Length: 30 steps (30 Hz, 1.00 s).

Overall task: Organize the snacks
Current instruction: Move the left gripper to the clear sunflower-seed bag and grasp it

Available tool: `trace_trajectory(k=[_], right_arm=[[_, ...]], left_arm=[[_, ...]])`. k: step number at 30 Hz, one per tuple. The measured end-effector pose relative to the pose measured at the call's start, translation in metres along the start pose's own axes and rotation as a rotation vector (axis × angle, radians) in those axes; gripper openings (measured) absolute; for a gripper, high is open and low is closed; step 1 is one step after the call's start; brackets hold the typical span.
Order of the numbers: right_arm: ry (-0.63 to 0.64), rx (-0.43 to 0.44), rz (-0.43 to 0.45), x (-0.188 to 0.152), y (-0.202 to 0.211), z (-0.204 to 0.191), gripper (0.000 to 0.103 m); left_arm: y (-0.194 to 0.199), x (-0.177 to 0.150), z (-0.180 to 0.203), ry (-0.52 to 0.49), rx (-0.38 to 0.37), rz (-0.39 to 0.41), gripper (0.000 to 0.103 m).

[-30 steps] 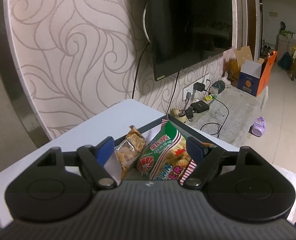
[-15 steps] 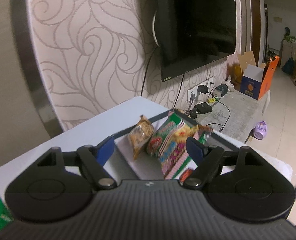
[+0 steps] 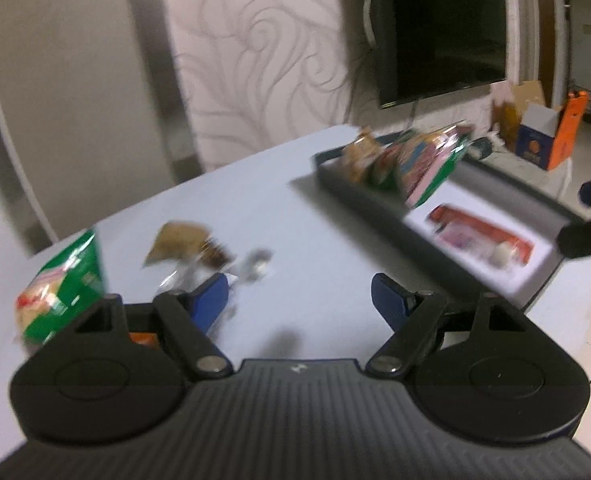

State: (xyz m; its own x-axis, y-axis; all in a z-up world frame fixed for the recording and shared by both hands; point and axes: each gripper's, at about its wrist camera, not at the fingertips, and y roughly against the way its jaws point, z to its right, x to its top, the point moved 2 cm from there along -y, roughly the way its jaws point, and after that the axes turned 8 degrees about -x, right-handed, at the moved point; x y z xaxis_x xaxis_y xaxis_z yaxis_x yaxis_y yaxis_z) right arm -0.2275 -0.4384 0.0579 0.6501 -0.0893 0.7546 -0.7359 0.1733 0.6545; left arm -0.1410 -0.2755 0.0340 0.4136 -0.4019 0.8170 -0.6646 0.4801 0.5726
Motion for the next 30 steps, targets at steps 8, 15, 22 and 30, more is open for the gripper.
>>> trace_trajectory(k=[8,15,22,30], right_arm=[[0.038,0.037,-0.008,-0.002,0.001,-0.011,0.078],[0.016,0.021,-0.005,-0.006,0.011,0.001,0.077],[0.021,0.036,-0.028,-0.008,0.006,-0.001,0.078],[0.028,0.043,-0.03,-0.008,0.006,-0.003,0.078]], left_arm=[[-0.04,0.022,-0.037,0.037,0.099,0.0,0.08],[-0.049,0.01,-0.048,0.024,0.149,-0.017,0.08],[-0.081,-0.004,-0.077,0.036,0.111,-0.096,0.08],[-0.067,-0.012,-0.053,-0.027,0.051,-0.083,0.043]])
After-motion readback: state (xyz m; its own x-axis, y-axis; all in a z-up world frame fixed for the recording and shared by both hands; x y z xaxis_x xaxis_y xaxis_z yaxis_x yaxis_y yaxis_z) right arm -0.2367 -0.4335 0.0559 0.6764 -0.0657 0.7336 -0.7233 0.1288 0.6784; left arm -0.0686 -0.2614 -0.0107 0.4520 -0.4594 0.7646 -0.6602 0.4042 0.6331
